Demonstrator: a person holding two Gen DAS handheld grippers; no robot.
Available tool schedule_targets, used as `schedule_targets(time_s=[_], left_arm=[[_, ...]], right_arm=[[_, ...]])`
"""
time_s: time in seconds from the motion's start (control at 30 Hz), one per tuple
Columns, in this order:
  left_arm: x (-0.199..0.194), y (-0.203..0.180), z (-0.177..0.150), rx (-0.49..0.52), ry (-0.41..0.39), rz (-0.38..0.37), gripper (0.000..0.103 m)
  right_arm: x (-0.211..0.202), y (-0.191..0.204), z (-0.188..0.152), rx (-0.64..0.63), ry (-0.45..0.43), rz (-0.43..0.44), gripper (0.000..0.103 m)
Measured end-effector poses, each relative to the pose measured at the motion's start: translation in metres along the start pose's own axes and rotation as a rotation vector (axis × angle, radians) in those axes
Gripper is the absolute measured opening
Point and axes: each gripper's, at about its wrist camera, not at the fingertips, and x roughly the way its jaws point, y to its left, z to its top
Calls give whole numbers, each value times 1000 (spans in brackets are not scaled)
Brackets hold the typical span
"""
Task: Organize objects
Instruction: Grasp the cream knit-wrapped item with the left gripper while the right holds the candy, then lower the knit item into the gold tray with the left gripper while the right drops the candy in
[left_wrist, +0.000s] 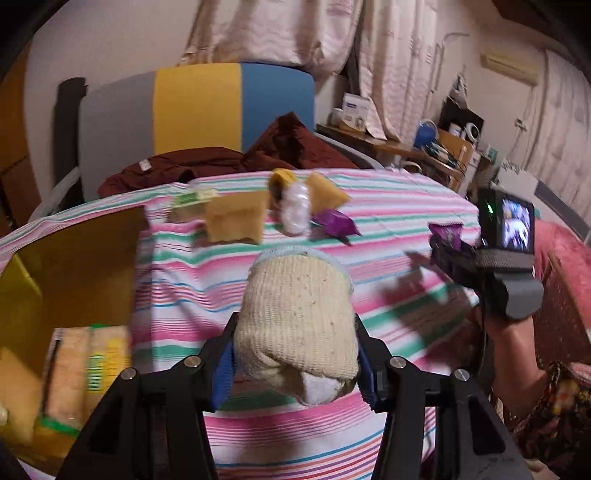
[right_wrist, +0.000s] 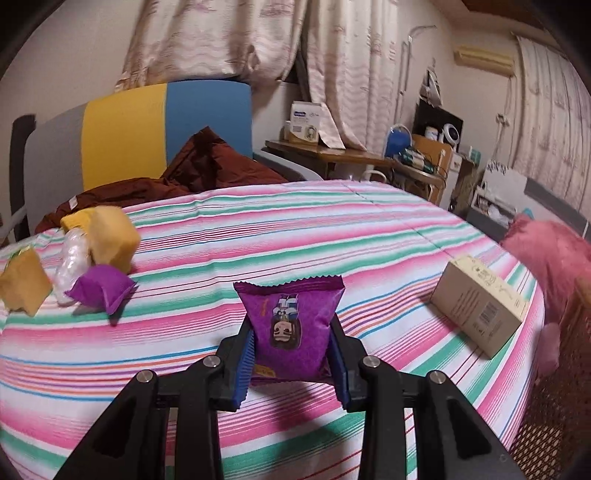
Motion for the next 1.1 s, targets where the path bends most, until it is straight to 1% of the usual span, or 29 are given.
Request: schedule_targets(time_s=[0.13, 0.3, 0.4, 0.5, 0.7, 0.8, 0.87, 0.97, 1.1], left_arm=[[-11, 32, 3, -56, -16, 31, 55], [-24, 71, 2, -104, -26, 80, 55], [-31, 94, 3, -130, -30, 101, 55], [-36, 116, 2, -144, -26, 124, 55], [-42, 171, -2, -248, 0, 172, 55], [-43, 198, -2, -276, 15, 220, 55], [-43, 215, -2, -296, 30, 244, 55], [-41, 245, -4, -358, 67, 279, 55], [-38, 269, -14, -422, 99, 299, 55]], right_arm=[[-10, 14, -3, -68, -15, 6, 35], [-24, 30, -5, -132, -22, 42, 35], [-33, 37, -7, -148, -24, 66, 35], [-43, 44, -9, -130, -17, 106, 35], [-67, 63, -11, -59, 12, 229, 35], [-83, 77, -10, -39, 13, 298, 35], [-94, 86, -8, -34, 10, 343, 35], [-111, 105, -2, -39, 5, 420, 35], [-132, 127, -2, -39, -1, 502, 35]])
